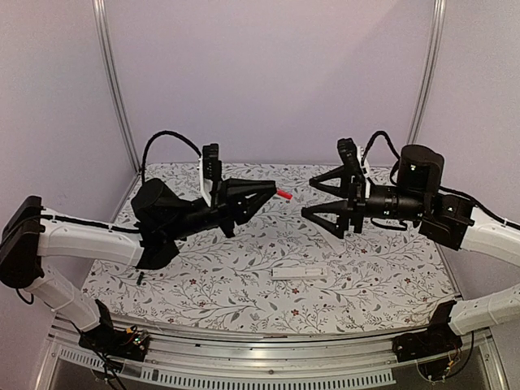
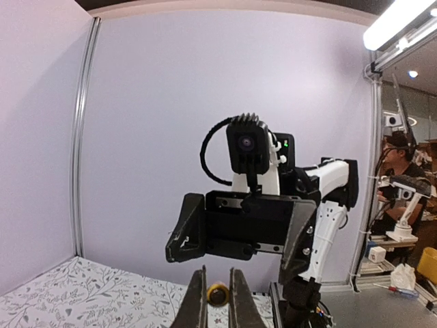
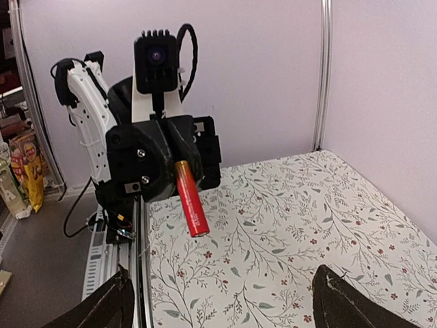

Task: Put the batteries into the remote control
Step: Pass from the left arm to the right

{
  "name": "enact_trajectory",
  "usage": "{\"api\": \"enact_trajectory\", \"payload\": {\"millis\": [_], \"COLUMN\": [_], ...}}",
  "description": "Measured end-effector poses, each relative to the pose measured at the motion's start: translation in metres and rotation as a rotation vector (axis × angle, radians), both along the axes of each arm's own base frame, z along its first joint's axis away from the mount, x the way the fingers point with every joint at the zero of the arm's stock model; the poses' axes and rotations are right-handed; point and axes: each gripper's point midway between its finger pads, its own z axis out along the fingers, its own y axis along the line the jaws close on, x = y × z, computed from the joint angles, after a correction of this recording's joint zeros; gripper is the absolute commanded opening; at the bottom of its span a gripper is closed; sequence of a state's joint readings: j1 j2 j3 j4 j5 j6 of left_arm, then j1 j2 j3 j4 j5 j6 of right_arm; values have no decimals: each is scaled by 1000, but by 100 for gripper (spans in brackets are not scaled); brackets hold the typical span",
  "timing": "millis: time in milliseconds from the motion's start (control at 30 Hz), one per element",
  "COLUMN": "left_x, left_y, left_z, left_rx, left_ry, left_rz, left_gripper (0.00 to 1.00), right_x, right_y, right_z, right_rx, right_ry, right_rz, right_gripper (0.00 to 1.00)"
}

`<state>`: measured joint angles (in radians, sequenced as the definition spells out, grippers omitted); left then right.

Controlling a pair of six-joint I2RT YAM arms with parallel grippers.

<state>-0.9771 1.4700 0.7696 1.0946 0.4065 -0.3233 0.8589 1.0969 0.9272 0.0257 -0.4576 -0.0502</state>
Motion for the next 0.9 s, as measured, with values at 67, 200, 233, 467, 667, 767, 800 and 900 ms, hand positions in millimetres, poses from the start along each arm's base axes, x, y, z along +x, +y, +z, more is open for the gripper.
{"api": "enact_trajectory", "payload": {"millis": [67,200,233,467,667,767,800,900], "left_x": [-2,-4,-5,-7,-12,-13,-13,-14], "left_y": [8,10,8,-5,-5,-5,-5,-5], "left_z": [18,27,25,9,14,14,14,15], "left_rx": [-83,-147,-150,-122,-138,-138,-138,-138], "left_ry": [-30,-45,-45,-25,-40,-48,-52,-57], "left_rz": [18,26,22,3,-4,-3,-2,-1], "left_gripper": [0,0,0,0,0,0,0,0], "right_x": [-6,-8,-8,-8,-4,-5,-5,-4], "right_y": [-3,-3,-2,16,24,24,24,24], "right_z": [21,54,59,66,53,53,51,42], "right_rx": [100,261,289,343,325,329,327,314], "right_ry": [-6,23,31,110,174,180,185,213], "right_rz": [10,26,32,120,135,135,134,130], "right_gripper": [83,74,71,64,63,56,55,58]}}
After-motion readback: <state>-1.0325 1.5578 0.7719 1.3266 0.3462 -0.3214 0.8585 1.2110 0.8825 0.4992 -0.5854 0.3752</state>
